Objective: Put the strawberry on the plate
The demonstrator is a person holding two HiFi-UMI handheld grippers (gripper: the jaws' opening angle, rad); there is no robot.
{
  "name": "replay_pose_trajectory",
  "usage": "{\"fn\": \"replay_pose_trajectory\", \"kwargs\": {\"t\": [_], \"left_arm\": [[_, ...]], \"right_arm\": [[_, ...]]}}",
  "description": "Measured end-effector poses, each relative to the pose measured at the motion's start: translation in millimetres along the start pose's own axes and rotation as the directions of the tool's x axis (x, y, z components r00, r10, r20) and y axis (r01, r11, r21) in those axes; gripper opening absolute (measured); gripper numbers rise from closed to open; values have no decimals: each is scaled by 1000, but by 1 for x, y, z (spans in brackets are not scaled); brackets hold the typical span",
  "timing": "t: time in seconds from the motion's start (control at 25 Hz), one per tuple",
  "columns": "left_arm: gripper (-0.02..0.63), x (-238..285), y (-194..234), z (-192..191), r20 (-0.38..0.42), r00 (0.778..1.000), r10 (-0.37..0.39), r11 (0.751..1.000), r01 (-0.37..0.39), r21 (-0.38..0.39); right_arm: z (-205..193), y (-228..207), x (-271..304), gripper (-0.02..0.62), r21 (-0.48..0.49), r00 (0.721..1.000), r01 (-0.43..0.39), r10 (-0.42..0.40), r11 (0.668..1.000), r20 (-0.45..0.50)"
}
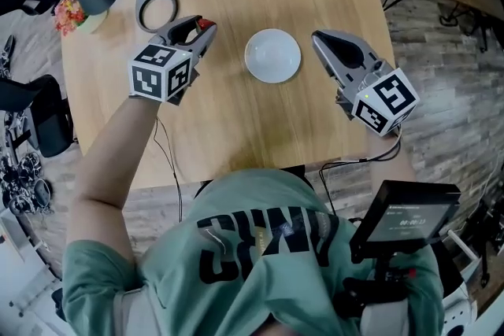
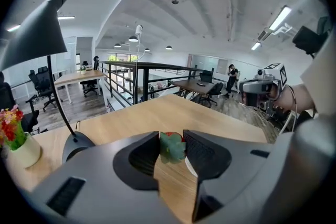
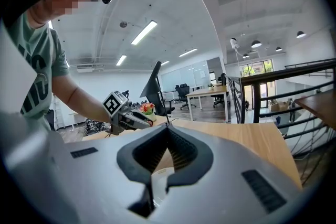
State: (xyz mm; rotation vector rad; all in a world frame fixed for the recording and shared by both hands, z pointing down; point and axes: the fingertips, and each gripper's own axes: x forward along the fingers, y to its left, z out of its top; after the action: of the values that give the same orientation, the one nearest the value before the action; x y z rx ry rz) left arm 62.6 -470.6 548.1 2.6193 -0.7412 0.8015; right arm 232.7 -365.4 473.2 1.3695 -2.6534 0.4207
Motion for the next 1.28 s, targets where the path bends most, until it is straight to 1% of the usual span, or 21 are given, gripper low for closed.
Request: {"fn": "replay_pose_trajectory", "kwargs": {"t": [0.24, 0.52, 0.96, 1.28], "left_arm": [[149, 18, -24, -3, -19, 999, -39, 999, 39, 36], [150, 41, -47, -7, -39, 996, -82, 995, 84, 60], [149, 75, -82, -17, -77, 987, -142, 984, 149, 98], [149, 100, -103, -34, -121, 978, -171, 974, 186, 126]], "right_arm": [[-4, -6, -10, 5, 4, 1000, 11, -11, 1000, 2], [-11, -14, -21, 6, 20, 999, 34, -34, 999, 2], [-23, -30, -43, 6, 38, 997, 71, -72, 997, 8], [-35, -40, -57, 5, 57, 996, 92, -92, 994, 5]]}}
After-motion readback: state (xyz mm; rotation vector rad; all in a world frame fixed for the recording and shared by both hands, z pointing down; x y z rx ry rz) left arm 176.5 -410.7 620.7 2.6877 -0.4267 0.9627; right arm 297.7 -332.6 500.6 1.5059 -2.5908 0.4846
